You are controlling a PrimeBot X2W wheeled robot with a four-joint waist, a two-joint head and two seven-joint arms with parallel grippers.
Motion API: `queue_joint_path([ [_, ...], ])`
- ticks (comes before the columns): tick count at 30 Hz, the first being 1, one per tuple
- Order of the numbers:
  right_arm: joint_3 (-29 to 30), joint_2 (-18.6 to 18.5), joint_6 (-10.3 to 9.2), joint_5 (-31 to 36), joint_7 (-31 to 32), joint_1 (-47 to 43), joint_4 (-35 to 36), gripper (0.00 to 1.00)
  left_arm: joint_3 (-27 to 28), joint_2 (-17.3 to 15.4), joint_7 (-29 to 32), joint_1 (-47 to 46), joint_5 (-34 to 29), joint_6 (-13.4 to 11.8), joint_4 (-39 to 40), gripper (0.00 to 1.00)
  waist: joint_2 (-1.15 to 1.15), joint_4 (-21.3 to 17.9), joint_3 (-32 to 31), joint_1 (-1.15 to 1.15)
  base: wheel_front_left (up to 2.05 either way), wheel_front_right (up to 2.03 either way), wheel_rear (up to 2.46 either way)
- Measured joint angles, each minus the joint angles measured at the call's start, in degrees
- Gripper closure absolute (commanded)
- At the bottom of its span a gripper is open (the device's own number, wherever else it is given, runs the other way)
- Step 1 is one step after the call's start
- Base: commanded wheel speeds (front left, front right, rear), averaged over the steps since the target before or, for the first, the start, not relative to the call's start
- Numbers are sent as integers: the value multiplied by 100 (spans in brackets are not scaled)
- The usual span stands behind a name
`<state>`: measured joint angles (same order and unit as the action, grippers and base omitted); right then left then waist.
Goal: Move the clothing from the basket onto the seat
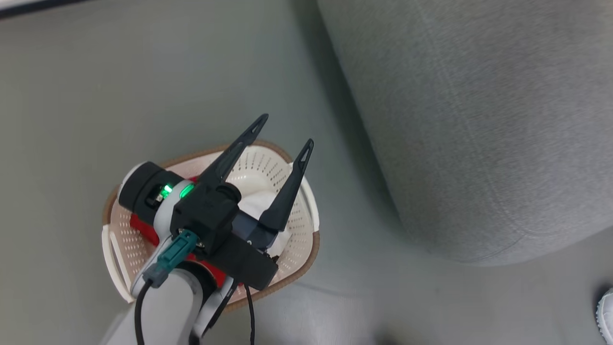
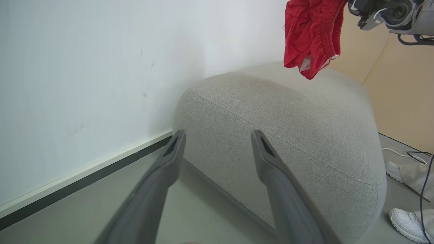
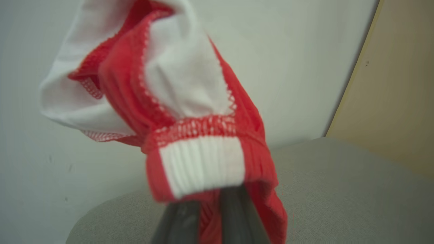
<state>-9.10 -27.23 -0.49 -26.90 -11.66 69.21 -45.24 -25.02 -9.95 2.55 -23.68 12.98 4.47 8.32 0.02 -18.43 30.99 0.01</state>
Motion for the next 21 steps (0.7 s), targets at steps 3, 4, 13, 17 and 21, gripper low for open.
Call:
queue_joint_path([
  [3,21,-11,-1,-3,7,206,-253,100,1,-45,57,-110,-36,1,81,0,0,94,254,0,0,0,0],
  [4,31,-8,-1,-29,9,257,-339,100,2,-65,98,-142,-49,2,104,0,0,123,336,0,0,0,0],
  [13,55,381,-58,-190,54,372,-1171,100,80,-190,210,-425,-166,7,167,0,0,300,956,0,0,0,0],
  [17,33,419,-53,-190,49,393,-1437,100,87,-216,223,-425,-166,8,147,0,0,325,1095,-1,0,0,0],
  [21,-34,495,-21,-186,38,442,-1583,100,102,-225,240,-427,-169,8,115,0,0,303,1145,-1,0,0,0],
])
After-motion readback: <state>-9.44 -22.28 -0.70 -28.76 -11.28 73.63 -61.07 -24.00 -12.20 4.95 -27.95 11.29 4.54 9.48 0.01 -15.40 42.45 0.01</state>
